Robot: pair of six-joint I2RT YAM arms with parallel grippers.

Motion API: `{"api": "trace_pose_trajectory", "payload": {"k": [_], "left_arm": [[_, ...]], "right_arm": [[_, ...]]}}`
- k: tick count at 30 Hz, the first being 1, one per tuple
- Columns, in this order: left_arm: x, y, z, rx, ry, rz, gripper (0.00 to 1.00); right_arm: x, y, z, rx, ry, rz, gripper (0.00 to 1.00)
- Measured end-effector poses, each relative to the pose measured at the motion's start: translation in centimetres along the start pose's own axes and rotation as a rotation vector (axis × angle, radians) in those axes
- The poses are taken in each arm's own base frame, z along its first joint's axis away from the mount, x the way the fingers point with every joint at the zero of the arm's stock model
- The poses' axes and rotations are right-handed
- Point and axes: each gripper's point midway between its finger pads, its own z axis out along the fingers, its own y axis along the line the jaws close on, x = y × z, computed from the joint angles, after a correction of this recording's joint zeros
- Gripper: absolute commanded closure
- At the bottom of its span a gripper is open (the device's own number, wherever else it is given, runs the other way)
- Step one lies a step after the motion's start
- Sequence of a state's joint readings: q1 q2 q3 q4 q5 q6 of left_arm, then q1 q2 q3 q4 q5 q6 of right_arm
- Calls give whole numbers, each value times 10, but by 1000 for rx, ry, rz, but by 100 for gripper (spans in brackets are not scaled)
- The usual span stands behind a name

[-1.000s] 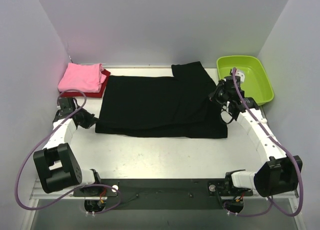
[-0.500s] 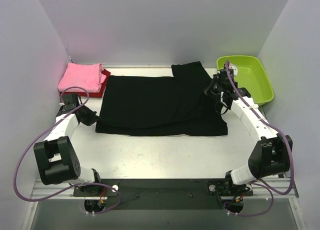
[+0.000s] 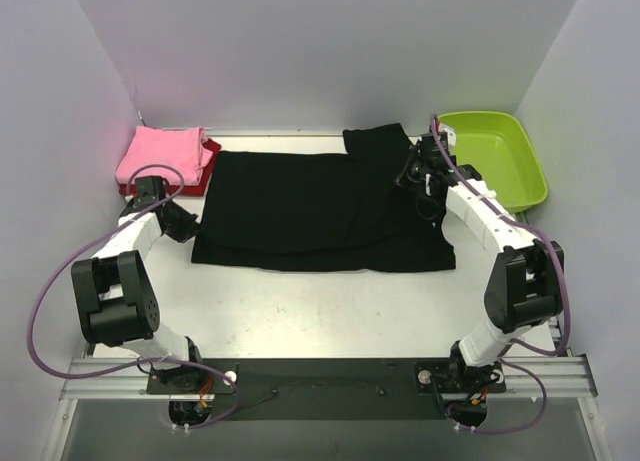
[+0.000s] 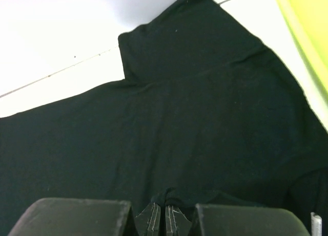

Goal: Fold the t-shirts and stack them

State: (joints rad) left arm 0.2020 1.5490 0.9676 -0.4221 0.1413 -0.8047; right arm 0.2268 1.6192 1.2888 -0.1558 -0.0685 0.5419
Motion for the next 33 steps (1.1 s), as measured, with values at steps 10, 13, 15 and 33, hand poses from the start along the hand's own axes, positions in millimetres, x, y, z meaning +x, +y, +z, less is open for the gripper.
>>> {"api": "trace_pose_trajectory", "payload": {"k": [10,13,15,33], "left_arm": [[6,4,24,-54,34,12,100],[5,5,26,-63,30,11,100],[5,6,26,-65,28,11,100],[3,5,8,-63,7,18,100]], "right_arm": [[14,-7,28,43,48,-8,100],[18,-11,37,61,63,-9,100],[20,-12,43,70,69,-9,100],[6,-13,52,99,40,4,100]]}}
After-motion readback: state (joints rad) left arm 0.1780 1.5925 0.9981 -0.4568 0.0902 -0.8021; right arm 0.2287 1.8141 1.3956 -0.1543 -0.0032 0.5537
